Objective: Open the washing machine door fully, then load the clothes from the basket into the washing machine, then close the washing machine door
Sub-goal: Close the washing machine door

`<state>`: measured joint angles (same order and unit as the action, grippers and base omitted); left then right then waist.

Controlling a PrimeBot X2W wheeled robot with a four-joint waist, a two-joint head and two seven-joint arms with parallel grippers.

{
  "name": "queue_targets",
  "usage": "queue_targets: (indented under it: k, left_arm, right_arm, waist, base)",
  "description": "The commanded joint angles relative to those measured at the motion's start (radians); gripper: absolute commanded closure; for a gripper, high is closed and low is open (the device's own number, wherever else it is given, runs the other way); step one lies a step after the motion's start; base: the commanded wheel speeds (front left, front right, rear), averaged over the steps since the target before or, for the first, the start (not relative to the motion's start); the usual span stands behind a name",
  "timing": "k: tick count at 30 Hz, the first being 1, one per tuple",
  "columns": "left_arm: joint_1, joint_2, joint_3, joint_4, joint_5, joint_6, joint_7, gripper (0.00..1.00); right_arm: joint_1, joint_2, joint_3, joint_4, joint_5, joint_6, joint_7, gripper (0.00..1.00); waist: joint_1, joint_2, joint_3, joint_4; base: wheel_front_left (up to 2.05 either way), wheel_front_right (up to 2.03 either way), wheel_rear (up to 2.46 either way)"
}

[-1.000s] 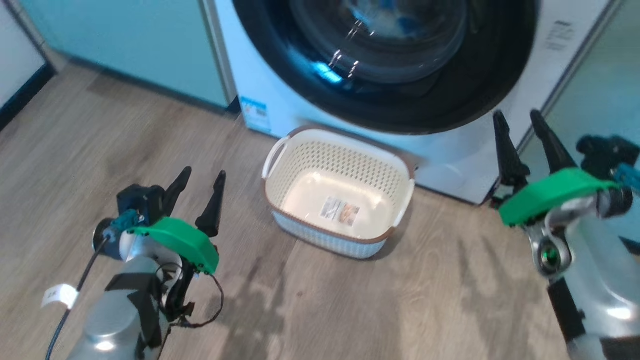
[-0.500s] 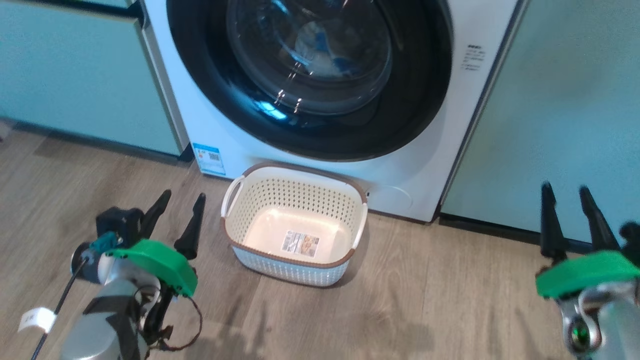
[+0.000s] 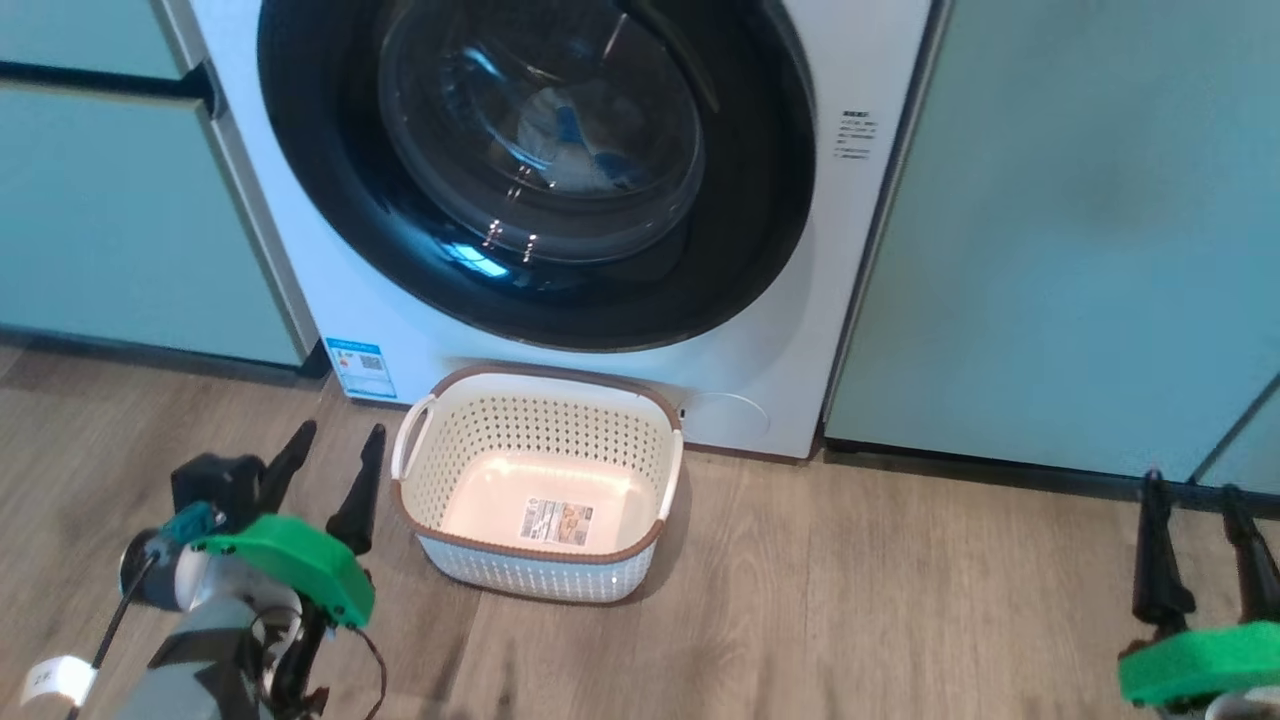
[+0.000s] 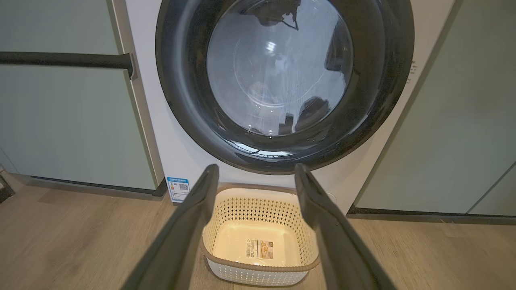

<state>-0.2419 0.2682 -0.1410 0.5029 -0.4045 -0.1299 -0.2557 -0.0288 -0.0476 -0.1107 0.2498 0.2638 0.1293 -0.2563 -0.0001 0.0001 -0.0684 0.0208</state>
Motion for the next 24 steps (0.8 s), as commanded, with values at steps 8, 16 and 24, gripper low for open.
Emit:
queue_targets:
  k: [8, 16, 24]
  left_arm:
    - [-0.027, 0.037, 0.045, -0.021, 0.007, -0.001, -0.006, 0.0]
    - [-0.025, 0.037, 0.05, -0.017, 0.008, -0.001, -0.006, 0.0]
    - [-0.028, 0.035, 0.051, -0.008, 0.0, -0.001, -0.006, 0.0]
  right_arm:
    - [0.033, -0.003, 0.031, -0.066, -0.058, 0.001, -0.006, 0.0]
    - [0.066, -0.003, 0.039, -0.076, -0.064, 0.001, -0.006, 0.0]
    - [0.077, -0.003, 0.045, -0.078, -0.052, 0.001, -0.006, 0.0]
  waist:
    - [0.0001, -0.0001, -0.011, -0.029]
    - [0.0001, -0.0001, -0.013, -0.039]
    - [0.0001, -0.0001, -0.01, -0.039]
  base:
    - [0.0, 0.0, 0.0]
    - [0.0, 0.0, 0.0]
    - [0.0, 0.0, 0.0]
